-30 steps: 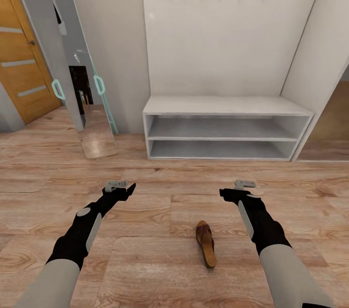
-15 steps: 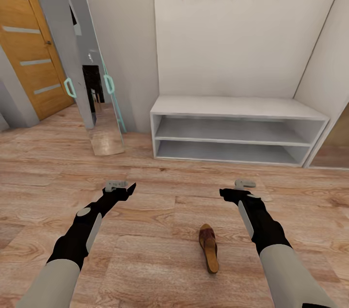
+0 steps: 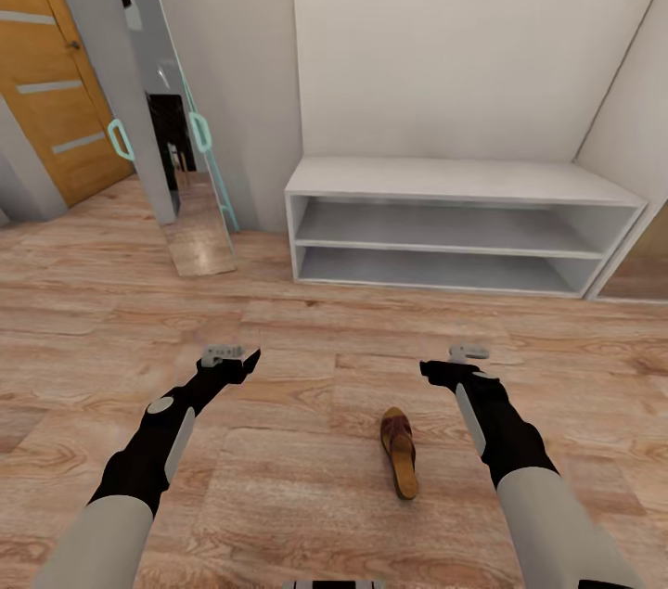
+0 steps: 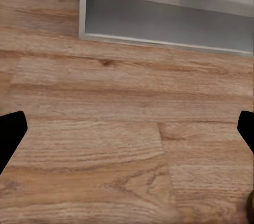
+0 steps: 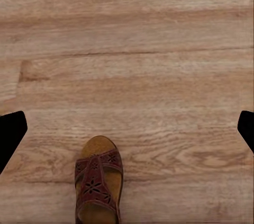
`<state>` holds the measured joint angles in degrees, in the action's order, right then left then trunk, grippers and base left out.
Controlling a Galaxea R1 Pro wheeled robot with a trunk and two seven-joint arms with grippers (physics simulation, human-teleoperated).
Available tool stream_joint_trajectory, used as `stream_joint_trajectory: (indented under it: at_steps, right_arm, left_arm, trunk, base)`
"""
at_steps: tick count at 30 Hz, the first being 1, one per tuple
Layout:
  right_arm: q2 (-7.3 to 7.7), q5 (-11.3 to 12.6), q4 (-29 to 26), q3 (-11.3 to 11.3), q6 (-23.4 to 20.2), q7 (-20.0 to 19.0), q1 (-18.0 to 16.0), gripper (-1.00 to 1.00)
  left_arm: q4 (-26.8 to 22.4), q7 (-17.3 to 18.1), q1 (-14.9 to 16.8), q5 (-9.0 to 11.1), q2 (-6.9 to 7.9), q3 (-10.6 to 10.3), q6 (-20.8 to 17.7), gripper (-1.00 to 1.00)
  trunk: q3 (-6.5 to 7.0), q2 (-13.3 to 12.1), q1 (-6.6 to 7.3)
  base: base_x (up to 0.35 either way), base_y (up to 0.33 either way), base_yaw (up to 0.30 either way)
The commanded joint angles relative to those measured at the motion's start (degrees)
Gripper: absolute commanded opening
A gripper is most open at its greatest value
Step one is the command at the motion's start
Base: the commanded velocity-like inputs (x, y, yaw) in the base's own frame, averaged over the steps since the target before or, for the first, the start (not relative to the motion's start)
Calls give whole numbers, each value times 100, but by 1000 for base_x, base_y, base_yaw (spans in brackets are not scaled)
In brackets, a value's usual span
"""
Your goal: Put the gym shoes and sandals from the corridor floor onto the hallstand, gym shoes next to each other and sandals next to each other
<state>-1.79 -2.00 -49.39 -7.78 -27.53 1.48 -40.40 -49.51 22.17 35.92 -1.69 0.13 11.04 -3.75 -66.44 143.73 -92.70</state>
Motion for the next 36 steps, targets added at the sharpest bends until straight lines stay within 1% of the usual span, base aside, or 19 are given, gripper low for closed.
stream_joint_trajectory:
  at_steps: [1,7,18,20,22,24,25,30,31,33,34,35,36]
  right_arm:
    - [-6,-20,-9,-13,-31,1,-3,100]
    - [-6,-19,-9,-13,-32,1,-3,100]
    - [-6,-31,8,-13,-16,1,-3,100]
    - [-6,-36,16,-13,10,1,-3,100]
    - [-6,-41,55,-13,143,1,-3,100]
    - [-6,-46,187,-13,534,1,-3,100]
    - [-6,-49,317,-13,884,1,-3,100]
    - [-6,-53,714,-13,1855,1,-3,100]
    - [-6,-53,897,-13,2186,1,-3,100]
    - [-6,-54,1101,-13,2440,-2,-3,100]
    - [-6,-54,1213,-13,2534,-3,-3,100]
    - [-6,-54,1559,-13,2724,-6,-4,100]
    - [-6,-54,1660,-13,2767,-6,-4,100]
  left_arm:
    - [-10,42,3,-15,-4,19,-38,100]
    - [-14,42,3,-15,-4,19,-39,100]
    - [-15,42,3,-15,-4,21,-39,100]
    - [-15,42,3,-15,-4,19,-38,100]
    - [-15,42,3,-15,-4,20,-38,100]
    - [-15,42,3,-15,-4,21,-39,100]
    - [-15,42,3,-15,-4,19,-39,100]
    - [-15,42,3,-15,-4,21,-39,100]
    - [-15,42,3,-15,-4,21,-39,100]
    - [-15,42,3,-15,-4,21,-40,100]
    - [-15,42,3,-15,-4,21,-42,100]
    - [-15,42,3,-15,-4,21,-41,100]
    - [-15,42,3,-15,-4,21,-42,100]
  trunk:
    - [-37,4,-1]
    - [-226,12,-16]
    - [-561,27,-45]
    - [-621,29,-50]
    - [-680,32,-55]
    - [-740,35,-60]
    - [-769,36,-63]
    - [-918,43,-76]
    - [-947,44,-78]
    - [-1003,47,-83]
    - [-1007,47,-83]
    - [-1009,47,-83]
    - [-1010,47,-83]
  base:
    - [0,0,0]
    - [0,0,68]
    - [0,0,176]
    - [0,0,195]
    - [0,0,196]
    - [0,0,197]
    - [0,0,197]
    - [0,0,193]
    - [0,0,177]
    - [0,0,139]
    - [0,0,99]
    - [0,0,50]
    - [0,0,40]
